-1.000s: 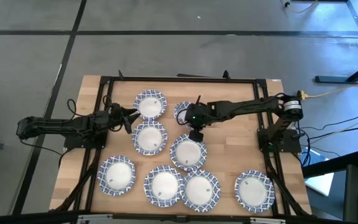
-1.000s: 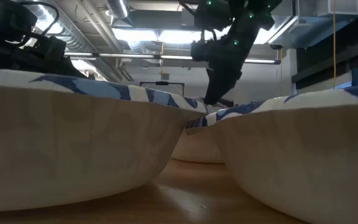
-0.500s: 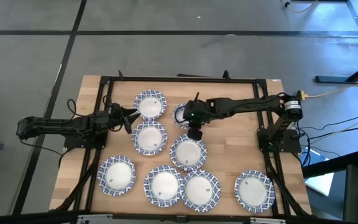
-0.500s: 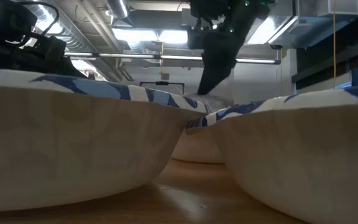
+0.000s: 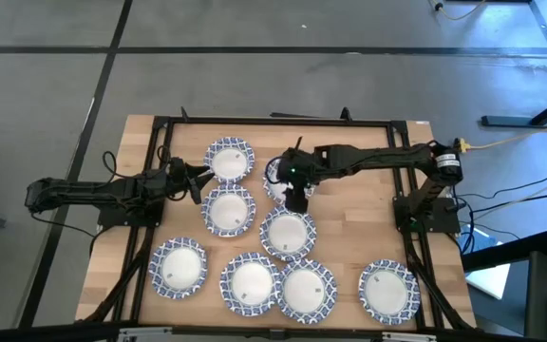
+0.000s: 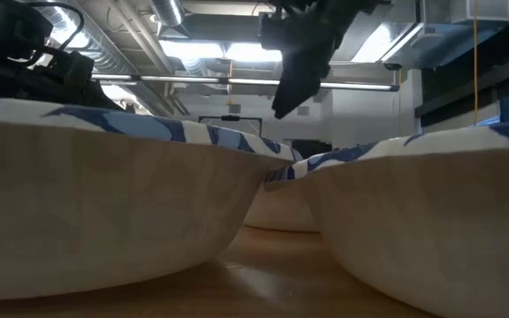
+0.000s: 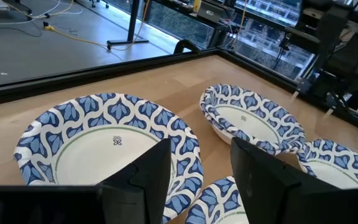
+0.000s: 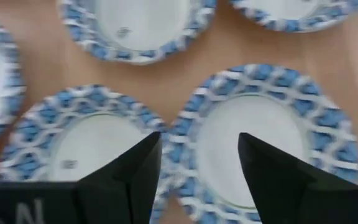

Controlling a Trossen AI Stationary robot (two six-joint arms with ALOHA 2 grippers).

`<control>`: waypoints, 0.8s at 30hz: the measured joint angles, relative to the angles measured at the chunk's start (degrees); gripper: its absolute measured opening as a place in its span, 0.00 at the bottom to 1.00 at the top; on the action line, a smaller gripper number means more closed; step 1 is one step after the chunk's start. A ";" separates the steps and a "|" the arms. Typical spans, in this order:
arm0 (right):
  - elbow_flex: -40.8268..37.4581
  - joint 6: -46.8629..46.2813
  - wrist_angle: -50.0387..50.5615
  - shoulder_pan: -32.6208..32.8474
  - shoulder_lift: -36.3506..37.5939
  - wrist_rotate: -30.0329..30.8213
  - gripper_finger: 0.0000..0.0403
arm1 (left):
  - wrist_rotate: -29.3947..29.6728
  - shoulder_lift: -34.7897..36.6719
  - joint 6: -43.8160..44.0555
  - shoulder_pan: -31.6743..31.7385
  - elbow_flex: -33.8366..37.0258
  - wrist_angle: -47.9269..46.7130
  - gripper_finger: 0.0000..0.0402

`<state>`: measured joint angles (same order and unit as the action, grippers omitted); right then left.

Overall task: Nest bowls inside each other
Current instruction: Stack the blue patterned bowl on top of the other blue patterned bowl

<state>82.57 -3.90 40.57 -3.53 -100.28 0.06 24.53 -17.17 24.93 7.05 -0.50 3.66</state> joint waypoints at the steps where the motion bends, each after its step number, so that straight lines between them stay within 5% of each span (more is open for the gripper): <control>1: 0.02 -0.13 0.66 0.62 0.03 -0.88 0.53 | 0.00 -0.02 0.00 0.00 -0.02 0.00 0.40; 8: -1.27 -4.25 8.59 3.42 -0.25 -1.68 0.52 | 0.00 -0.01 0.00 -0.01 -0.02 0.00 0.40; 24: -13.71 -20.48 1.20 6.86 -0.30 -3.32 0.53 | 0.00 -0.02 -0.04 0.00 -0.02 0.00 0.40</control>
<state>68.86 -24.37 41.77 3.34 -100.57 -3.26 24.53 -17.19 24.88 7.05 -0.51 3.66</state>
